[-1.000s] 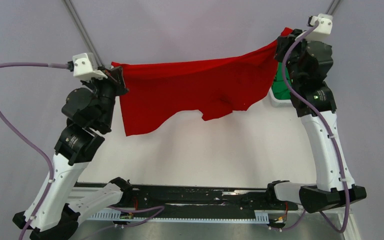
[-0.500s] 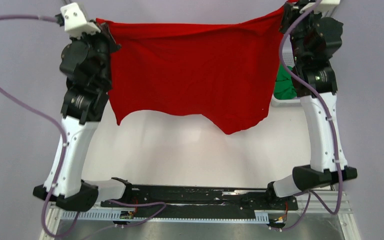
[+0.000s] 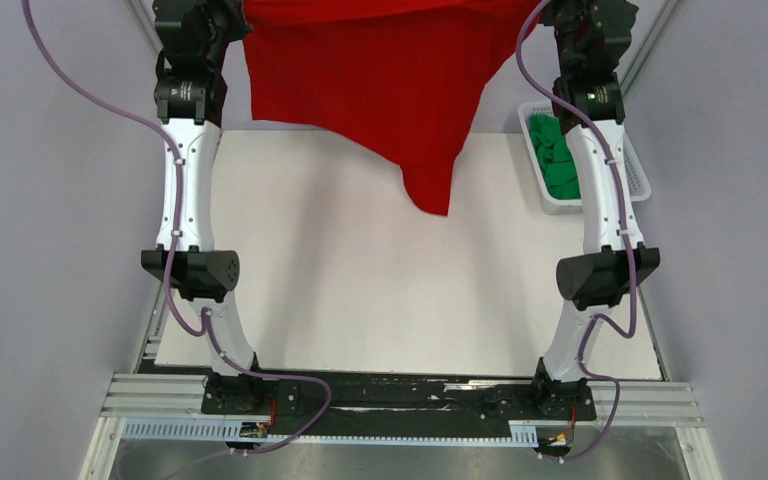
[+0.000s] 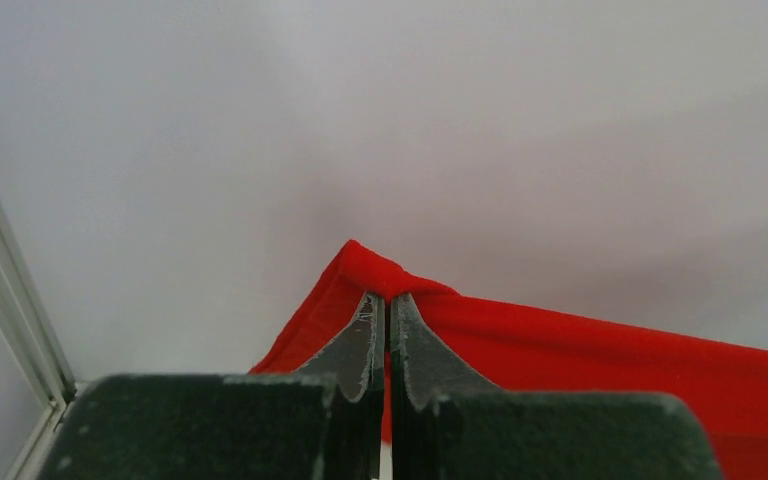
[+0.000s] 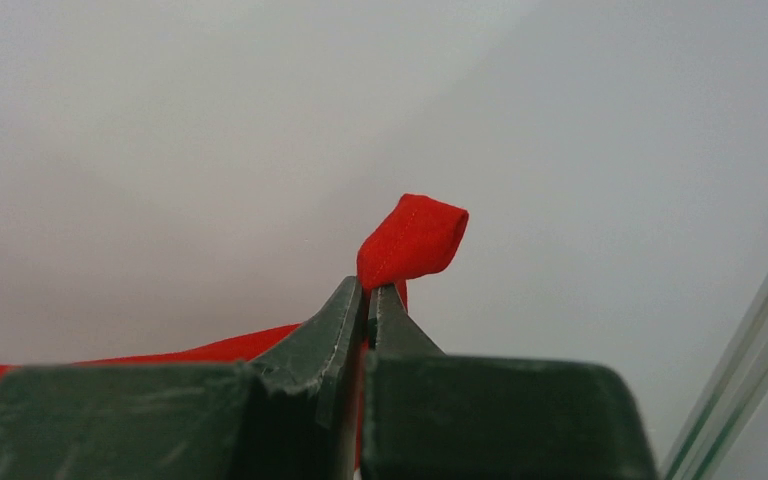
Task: Fold and stack the t-shirts
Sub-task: Flatten out the tshirt
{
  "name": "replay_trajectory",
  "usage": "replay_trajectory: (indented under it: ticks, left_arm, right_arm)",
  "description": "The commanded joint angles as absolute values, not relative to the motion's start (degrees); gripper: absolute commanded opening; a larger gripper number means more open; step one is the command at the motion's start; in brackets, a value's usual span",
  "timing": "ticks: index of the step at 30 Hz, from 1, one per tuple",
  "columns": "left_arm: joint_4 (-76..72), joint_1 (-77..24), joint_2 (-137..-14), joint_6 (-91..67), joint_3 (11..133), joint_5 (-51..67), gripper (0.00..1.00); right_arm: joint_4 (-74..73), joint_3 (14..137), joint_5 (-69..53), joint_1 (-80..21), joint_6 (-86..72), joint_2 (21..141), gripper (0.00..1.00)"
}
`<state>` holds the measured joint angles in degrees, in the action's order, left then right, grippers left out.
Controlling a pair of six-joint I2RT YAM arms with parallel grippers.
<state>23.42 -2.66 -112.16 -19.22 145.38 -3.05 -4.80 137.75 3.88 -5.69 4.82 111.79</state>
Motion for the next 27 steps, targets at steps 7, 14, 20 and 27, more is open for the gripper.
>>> replay_trajectory:
  ticks: [7,14,20,27]
  left_arm:
    - [16.79,-1.48,-92.30,-19.13,114.89,-0.89,0.00]
    - [23.36,-1.49,-78.13,-29.45,75.53,-6.88,0.00]
    - [38.44,-1.49,-74.32,-37.02,57.67,-7.99,0.09]
    - [50.65,-1.49,-71.17,-42.75,52.33,-7.57,0.42]
  right_arm:
    - [1.18,93.11,6.55,-6.71,-3.92,80.95,0.00]
    - [-21.96,70.68,16.07,-13.53,-18.42,68.60,0.00]
    - [-45.55,60.22,9.59,-14.47,-31.19,67.68,0.03]
    - [-52.19,52.67,-10.86,-16.52,-34.55,70.27,0.41]
